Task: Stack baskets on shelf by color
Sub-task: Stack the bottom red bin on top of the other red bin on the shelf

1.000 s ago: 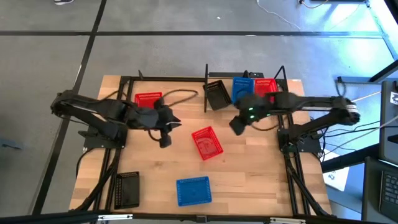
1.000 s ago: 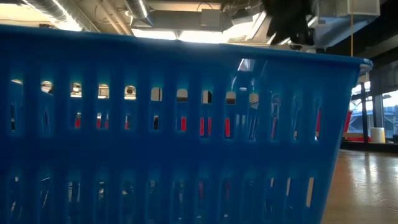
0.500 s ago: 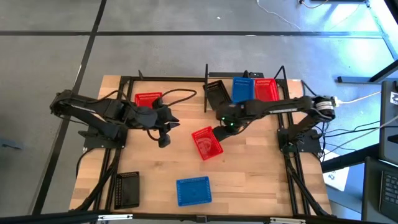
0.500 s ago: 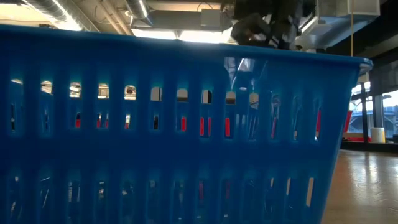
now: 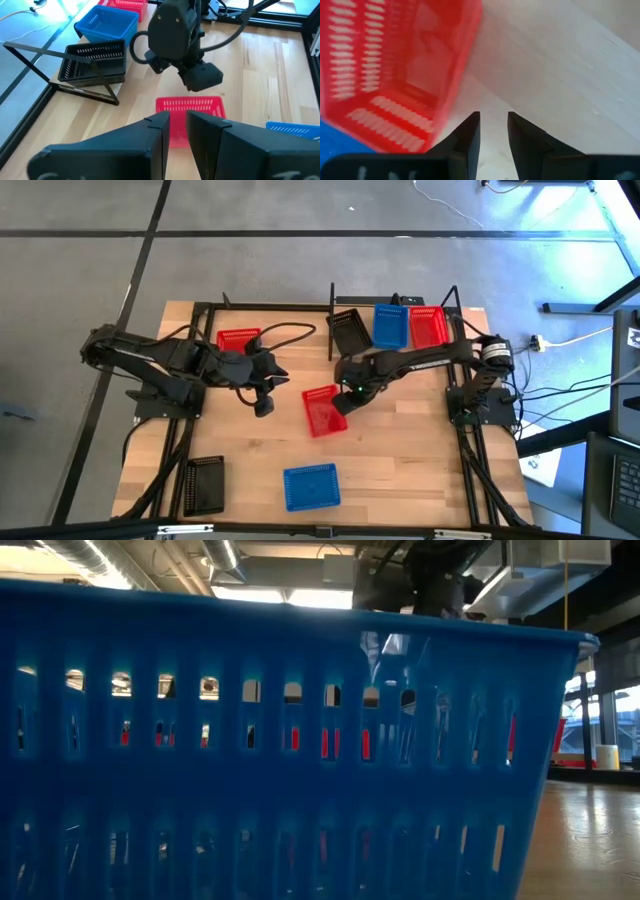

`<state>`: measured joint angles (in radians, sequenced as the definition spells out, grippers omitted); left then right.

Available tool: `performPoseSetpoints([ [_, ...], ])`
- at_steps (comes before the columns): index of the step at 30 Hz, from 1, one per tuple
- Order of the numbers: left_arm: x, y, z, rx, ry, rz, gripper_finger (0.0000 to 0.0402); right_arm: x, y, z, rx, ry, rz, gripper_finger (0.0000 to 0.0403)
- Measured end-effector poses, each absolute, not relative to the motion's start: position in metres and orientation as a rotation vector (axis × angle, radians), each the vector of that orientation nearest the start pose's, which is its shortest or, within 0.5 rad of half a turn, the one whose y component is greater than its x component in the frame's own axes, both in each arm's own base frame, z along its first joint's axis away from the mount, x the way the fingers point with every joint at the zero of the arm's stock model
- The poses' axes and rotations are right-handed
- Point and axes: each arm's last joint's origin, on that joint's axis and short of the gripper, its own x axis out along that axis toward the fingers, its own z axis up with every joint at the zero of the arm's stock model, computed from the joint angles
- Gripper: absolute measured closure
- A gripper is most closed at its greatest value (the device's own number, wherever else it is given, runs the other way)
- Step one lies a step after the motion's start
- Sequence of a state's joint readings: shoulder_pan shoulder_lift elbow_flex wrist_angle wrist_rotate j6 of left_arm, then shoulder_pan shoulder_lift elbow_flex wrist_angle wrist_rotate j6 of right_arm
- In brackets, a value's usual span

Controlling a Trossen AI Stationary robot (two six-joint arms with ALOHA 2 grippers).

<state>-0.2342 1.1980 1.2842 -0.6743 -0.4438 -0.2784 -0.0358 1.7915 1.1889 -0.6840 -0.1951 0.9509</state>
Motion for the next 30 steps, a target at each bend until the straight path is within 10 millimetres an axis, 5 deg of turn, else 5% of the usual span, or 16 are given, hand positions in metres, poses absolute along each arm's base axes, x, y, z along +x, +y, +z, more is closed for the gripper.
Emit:
performPoseSetpoints([
  [20,0.237,-0.044,0.378,-0.075,0.52,0.278,0.0347,0.361,-0.007,0.194,1.144,1.125,-0.372,0.0307],
  [30,0.237,-0.044,0.378,-0.075,0.52,0.278,0.0347,0.358,-0.01,0.191,1.121,1.099,-0.483,0.0307],
])
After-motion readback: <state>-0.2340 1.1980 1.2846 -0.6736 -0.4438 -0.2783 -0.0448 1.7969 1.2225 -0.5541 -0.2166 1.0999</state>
